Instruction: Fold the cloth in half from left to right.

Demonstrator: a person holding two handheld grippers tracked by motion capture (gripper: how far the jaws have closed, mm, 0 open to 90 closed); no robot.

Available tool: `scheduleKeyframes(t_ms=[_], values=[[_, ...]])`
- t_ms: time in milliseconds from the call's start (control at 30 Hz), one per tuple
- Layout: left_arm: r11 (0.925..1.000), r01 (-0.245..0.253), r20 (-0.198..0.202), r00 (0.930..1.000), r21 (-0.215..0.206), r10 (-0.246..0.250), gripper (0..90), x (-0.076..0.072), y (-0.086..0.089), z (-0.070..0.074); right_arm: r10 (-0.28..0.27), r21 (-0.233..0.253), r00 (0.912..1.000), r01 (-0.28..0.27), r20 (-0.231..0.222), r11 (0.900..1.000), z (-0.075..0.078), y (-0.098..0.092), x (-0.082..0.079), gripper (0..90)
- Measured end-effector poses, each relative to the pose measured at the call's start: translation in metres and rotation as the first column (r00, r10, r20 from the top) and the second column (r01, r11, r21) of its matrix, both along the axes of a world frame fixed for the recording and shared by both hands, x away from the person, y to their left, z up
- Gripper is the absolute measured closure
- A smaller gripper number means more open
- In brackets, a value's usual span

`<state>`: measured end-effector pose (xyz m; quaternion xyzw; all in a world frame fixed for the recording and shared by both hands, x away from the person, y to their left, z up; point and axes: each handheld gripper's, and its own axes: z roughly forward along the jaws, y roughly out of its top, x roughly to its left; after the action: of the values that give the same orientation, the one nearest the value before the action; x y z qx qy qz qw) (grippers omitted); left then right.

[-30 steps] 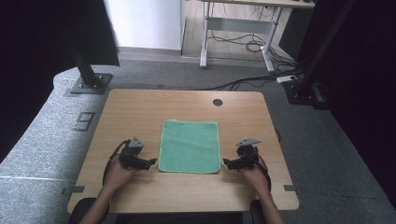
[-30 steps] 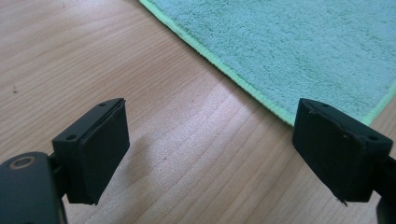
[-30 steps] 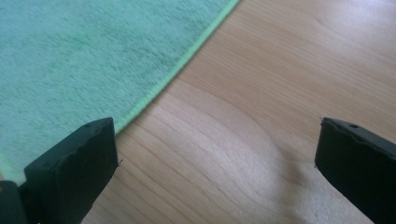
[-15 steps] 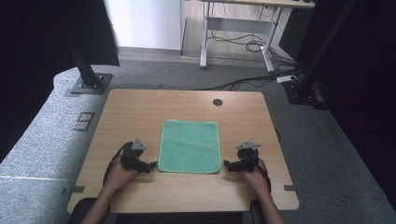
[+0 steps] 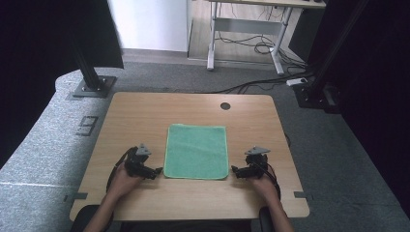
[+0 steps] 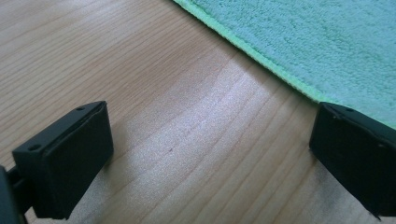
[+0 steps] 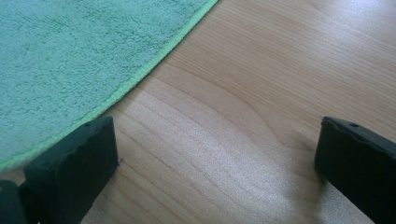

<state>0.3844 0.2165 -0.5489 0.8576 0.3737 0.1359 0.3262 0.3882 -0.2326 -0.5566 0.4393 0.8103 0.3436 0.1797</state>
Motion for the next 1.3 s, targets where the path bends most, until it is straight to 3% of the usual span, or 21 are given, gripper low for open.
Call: scheduleKeyframes(t_ms=[200, 367, 500, 667, 767, 800, 900, 1000, 1300], values=[[0.9998, -0.006, -0.021, 0.9998, -0.021, 0.005, 0.0, 0.003, 0.003, 0.002, -0.005, 0.002, 1.0, 0.005, -0.002, 1.0, 0.0, 0.001, 0.001, 0.0], [0.9982, -0.045, 0.02, 0.9988, -0.04, 0.046, 0.0, 0.013, -0.001, 0.015, -0.012, -0.01, 0.9999, 0.012, -0.002, 1.0, 0.005, 0.004, 0.0, 0.0], [0.9977, -0.05, 0.04, 0.9978, -0.046, 0.052, 0.0, 0.023, -0.013, 0.022, -0.011, 0.005, 0.9999, 0.011, 0.011, 1.0, 0.015, 0.012, -0.003, 0.0], [0.9995, -0.03, 0.039, 0.9988, -0.003, 0.031, 0.0, 0.028, -0.033, 0.014, 0.019, -0.002, 0.9997, -0.019, 0.012, 1.0, 0.02, 0.03, -0.008, 0.0], [0.9972, -0.025, 0.041, 0.9989, 0.071, 0.022, 0.0, 0.026, -0.039, 0.007, 0.032, -0.026, 0.9995, -0.032, -0.004, 0.999, 0.016, 0.035, -0.008, 0.0], [0.9968, -0.024, 0.042, 0.9989, 0.076, 0.021, 0.0, 0.026, -0.039, 0.006, 0.032, -0.027, 0.9994, -0.032, -0.01, 0.999, 0.016, 0.035, -0.008, 0.0], [0.9969, -0.035, 0.04, 0.9987, 0.071, 0.032, 0.0, 0.023, -0.039, 0.005, 0.032, -0.035, 0.9993, -0.033, -0.021, 0.999, 0.012, 0.036, -0.008, 0.0], [0.997, -0.033, 0.036, 0.9989, 0.07, 0.03, 0.0, 0.019, -0.04, 0.005, 0.041, -0.074, 0.9988, -0.043, -0.028, 0.996, 0.008, 0.038, -0.009, 0.0], [0.9981, 0.003, -0.001, 1.0, 0.062, -0.003, 0.0, -0.004, -0.048, 0.005, 0.013, -0.075, 0.9997, -0.014, -0.02, 0.997, 0.007, 0.025, -0.005, 0.0]])
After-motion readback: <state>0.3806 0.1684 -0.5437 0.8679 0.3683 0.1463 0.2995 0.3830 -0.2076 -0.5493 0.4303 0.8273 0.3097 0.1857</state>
